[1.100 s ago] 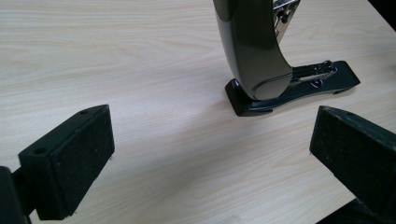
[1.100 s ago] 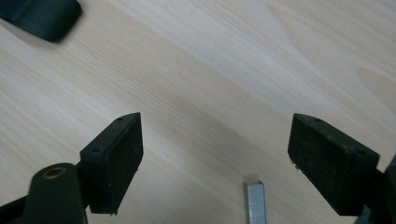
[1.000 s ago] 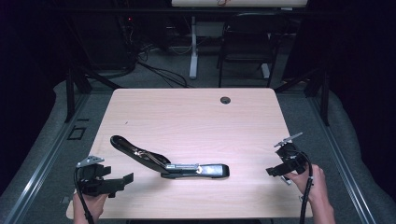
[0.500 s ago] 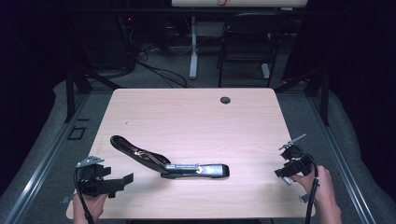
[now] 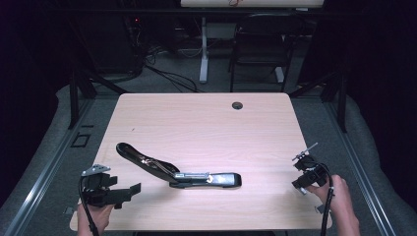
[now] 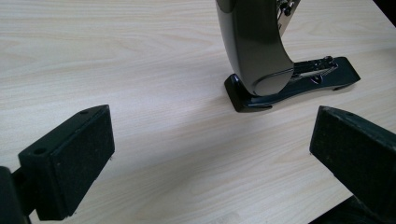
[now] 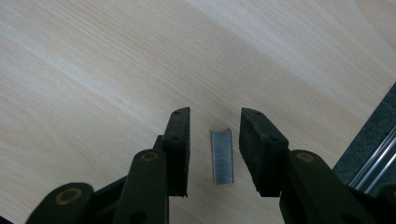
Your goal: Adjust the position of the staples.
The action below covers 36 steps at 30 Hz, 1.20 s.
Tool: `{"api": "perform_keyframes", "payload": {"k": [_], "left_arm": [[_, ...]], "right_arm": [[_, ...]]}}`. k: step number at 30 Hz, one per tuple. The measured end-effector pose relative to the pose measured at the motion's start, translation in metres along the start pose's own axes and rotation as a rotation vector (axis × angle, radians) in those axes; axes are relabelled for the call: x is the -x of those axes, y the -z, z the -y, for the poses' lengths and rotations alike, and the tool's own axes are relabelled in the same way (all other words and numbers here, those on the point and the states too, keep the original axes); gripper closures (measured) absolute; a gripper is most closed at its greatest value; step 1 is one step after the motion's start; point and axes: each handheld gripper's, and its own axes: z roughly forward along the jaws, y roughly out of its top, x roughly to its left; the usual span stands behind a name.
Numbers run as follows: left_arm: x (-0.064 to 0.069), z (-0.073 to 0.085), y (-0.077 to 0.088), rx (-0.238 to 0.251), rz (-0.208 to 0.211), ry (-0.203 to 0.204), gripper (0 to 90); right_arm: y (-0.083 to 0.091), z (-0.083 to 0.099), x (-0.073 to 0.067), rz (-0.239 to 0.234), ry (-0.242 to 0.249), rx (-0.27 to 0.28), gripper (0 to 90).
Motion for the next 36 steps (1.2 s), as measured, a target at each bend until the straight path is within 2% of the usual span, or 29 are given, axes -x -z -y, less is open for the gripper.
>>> {"api": "perform_keyframes", "payload": {"k": [6, 8, 10, 11, 12, 15, 17, 18, 19, 20, 23, 25, 26, 29, 36], "left_arm": [[0.000, 0.000, -0.001, -0.004, -0.001, -0.003, 0.1], [0.001, 0.000, -0.001, -0.004, -0.001, -0.005, 0.1], [0.001, 0.000, -0.001, -0.006, -0.001, -0.005, 0.1], [0.001, 0.000, -0.001, -0.006, -0.002, -0.004, 0.1], [0.001, 0.000, -0.001, -0.007, -0.002, -0.005, 0.1], [0.001, 0.000, -0.001, -0.008, -0.002, -0.005, 0.1], [0.001, 0.000, -0.001, -0.011, -0.001, -0.006, 0.2], [0.001, 0.000, -0.001, -0.011, -0.001, -0.006, 0.1], [0.001, 0.000, -0.002, -0.011, -0.001, -0.005, 0.2], [0.001, 0.000, -0.002, -0.014, -0.001, -0.007, 0.1], [0.002, 0.000, -0.002, -0.012, -0.002, -0.006, 0.1], [0.002, 0.000, -0.002, -0.013, -0.002, -0.006, 0.1], [0.002, 0.000, -0.002, -0.014, -0.002, -0.006, 0.1], [0.002, 0.000, -0.002, -0.017, -0.002, -0.007, 0.1], [0.002, 0.000, -0.002, -0.018, 0.000, -0.008, 0.1]], "right_arm": [[-0.004, 0.000, 0.001, 0.001, 0.001, -0.025, 65.5], [-0.006, 0.001, 0.000, -0.001, -0.014, -0.011, 67.0], [-0.005, 0.000, 0.002, -0.003, 0.011, -0.046, 67.5], [-0.010, 0.003, -0.001, -0.016, -0.042, 0.017, 67.7], [-0.008, 0.001, 0.001, 0.000, -0.016, -0.022, 67.7], [-0.007, 0.000, 0.003, 0.003, 0.006, -0.057, 67.8], [-0.011, 0.002, 0.001, 0.011, -0.023, -0.029, 67.9], [-0.011, 0.002, 0.001, 0.010, -0.026, -0.030, 67.9], [-0.010, 0.001, 0.002, 0.006, -0.008, -0.055, 68.0], [-0.012, 0.001, 0.001, 0.007, -0.026, -0.034, 68.2], [-0.010, -0.001, 0.003, 0.011, 0.002, -0.079, 69.8], [-0.012, 0.000, 0.003, 0.004, -0.010, -0.066, 69.9], [-0.014, 0.001, 0.002, 0.002, -0.036, -0.036, 70.0], [-0.012, -0.001, 0.004, 0.008, -0.007, -0.077, 70.2], [-0.014, -0.001, 0.003, 0.012, -0.016, -0.072, 72.8]]}}
